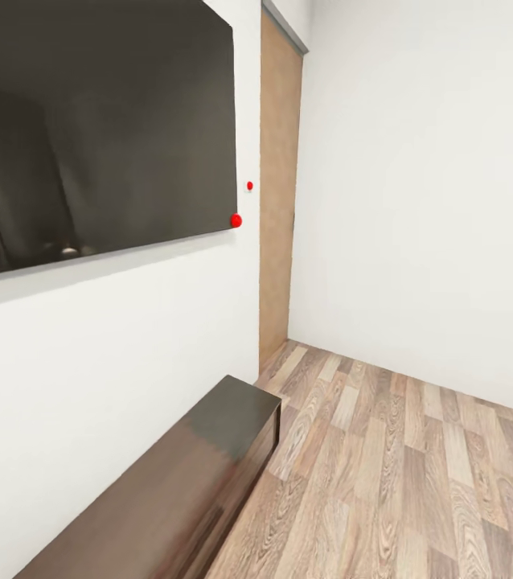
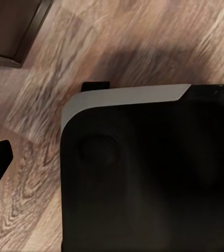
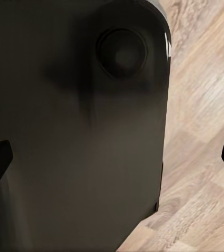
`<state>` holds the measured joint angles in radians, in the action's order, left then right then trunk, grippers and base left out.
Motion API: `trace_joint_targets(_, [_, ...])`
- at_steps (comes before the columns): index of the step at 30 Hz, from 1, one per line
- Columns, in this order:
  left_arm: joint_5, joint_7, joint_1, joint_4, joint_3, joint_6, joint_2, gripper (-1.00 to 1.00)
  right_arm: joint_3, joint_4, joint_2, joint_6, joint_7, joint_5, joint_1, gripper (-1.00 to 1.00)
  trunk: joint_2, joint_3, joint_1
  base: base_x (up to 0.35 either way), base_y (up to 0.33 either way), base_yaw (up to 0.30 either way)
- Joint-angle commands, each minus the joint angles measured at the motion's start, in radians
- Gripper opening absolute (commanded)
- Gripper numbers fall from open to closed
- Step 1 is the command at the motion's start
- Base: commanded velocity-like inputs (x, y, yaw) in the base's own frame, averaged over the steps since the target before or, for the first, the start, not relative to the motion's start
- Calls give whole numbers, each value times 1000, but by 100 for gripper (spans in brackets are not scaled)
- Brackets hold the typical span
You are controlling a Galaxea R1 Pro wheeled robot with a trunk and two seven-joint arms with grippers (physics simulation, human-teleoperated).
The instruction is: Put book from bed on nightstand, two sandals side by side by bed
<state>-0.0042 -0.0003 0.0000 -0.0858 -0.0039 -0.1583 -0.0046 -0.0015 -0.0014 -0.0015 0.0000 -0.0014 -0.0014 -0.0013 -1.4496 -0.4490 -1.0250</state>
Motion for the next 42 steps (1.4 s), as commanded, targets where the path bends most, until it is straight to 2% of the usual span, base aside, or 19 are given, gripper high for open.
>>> trace_joint_targets(1, [0, 0, 0, 0, 0, -3, 0, 100, 0, 0, 0, 0, 0, 0, 0, 100, 0, 0, 0, 0, 0, -237])
trace_joint_targets(27, [0, 0, 0, 0, -1, -1, 0, 100, 0, 0, 0, 0, 0, 1, 0, 100, 0, 11, 0, 0, 0, -227])
trace_joint_targets(42, [0, -1, 0, 0, 0, -3, 0, 100, 0, 0, 0, 0, 0, 1, 0, 100, 0, 12, 0, 153, 0, -22])
